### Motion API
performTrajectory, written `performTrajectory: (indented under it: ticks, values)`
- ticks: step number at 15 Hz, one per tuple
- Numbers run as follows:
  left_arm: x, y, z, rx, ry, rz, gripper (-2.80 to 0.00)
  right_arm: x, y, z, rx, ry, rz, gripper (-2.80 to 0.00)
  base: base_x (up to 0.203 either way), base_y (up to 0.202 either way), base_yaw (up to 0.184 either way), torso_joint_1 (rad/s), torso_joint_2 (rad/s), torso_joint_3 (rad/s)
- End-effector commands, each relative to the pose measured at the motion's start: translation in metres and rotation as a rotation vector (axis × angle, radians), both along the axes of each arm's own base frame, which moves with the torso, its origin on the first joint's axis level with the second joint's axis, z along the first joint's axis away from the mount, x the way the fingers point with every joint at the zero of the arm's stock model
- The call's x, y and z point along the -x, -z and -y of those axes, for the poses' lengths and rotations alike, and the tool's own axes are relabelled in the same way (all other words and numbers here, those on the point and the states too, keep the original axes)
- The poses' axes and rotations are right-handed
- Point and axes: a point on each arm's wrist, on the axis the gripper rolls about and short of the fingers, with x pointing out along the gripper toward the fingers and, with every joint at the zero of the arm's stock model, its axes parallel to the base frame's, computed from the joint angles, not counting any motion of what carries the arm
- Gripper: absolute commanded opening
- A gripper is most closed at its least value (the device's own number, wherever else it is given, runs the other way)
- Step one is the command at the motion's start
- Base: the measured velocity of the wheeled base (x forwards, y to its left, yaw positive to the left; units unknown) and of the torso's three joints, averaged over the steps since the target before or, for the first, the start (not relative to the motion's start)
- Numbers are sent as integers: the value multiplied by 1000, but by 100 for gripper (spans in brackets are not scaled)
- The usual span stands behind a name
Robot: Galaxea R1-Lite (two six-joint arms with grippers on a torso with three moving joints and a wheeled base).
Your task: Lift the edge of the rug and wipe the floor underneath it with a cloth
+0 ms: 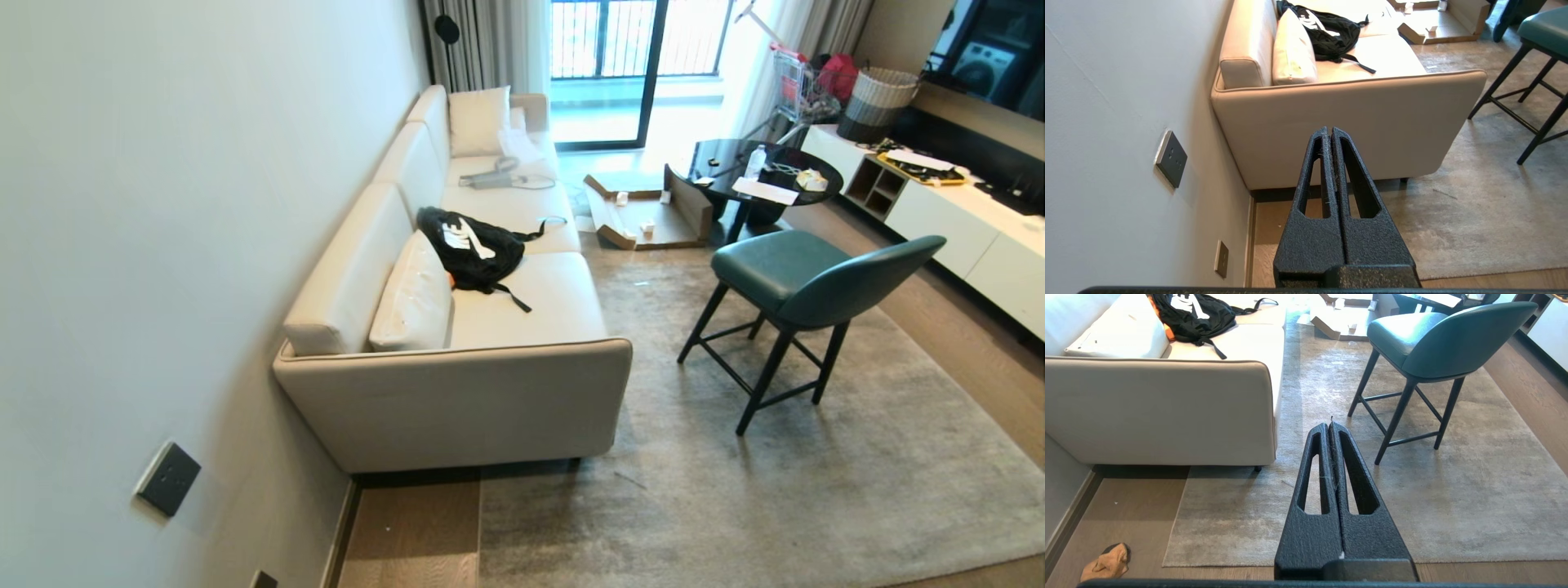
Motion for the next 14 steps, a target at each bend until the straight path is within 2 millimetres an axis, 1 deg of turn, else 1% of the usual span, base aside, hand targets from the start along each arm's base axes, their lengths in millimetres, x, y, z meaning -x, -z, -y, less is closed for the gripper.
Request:
performTrajectory:
  ticks: [1,14]
  values:
    - [0,0,0,1,0,0,-280,0,0,0,2,-1,-1,-280,0,0,0,0,0,0]
    - [0,0,0,1,0,0,-280,0,0,0,-1,-4,-1,-280,0,0,0,0,0,0]
